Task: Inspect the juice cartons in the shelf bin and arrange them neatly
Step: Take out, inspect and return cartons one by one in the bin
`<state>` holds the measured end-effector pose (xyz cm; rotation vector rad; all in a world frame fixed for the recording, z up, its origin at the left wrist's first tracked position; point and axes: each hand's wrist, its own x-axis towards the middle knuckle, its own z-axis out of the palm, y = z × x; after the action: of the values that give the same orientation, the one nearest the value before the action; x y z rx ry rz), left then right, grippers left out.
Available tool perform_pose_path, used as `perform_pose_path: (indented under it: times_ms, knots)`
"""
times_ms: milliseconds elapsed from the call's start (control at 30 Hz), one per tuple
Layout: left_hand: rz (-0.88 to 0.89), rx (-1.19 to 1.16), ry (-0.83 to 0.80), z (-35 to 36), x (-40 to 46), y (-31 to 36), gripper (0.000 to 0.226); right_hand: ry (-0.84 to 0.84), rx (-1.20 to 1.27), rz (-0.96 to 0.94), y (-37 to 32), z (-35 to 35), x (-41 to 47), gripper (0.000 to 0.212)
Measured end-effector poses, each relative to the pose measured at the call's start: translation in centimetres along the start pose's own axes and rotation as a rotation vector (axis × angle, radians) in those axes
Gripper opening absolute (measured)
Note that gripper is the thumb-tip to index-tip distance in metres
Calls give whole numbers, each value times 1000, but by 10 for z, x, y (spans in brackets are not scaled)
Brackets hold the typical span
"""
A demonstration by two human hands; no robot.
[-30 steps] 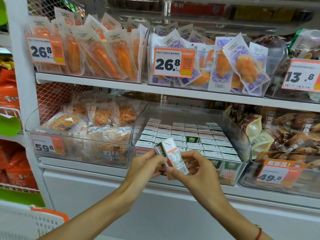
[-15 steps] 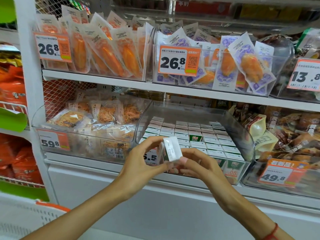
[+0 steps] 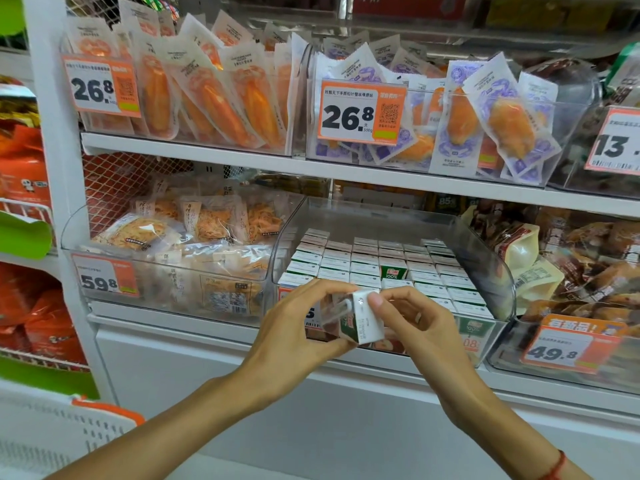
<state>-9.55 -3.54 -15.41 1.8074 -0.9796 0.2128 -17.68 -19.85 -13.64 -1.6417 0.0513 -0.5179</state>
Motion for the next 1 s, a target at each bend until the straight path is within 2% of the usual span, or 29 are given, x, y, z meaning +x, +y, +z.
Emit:
perform_pose_path:
  times_ms: [133,267,367,500,633,700,833,1000]
  knots:
    - [-128,-144,-90,-1,2,-3,59,-21,-3,-29,3,-5,2,20]
    - [-198,-248,-122,-3,4,-5,59,-70,-75,-155,2,-5,2,20]
    - [-265,-334,-123,-5,5,-3,58,-110,-124,-204,0,-6,1,25]
    - [-430,-535,-73,-8,8,-2,68,-270,-204,-221,4,-5,-2,46]
    - [-524,-654,-74,-11,9,-2,46,-318,-387,-264,10,-4,-1,52]
    - [-566,-651,-51,-12,9,-1,43,-323,-391,-263,9,-3,-1,48]
    - [-686,-633,-49,-14,8,-1,55,-315,-380,-234,5,-1,-2,43]
    - [-806,-636,-229,-16,8,-2,66,-167,-173,-180,4,6,-1,32]
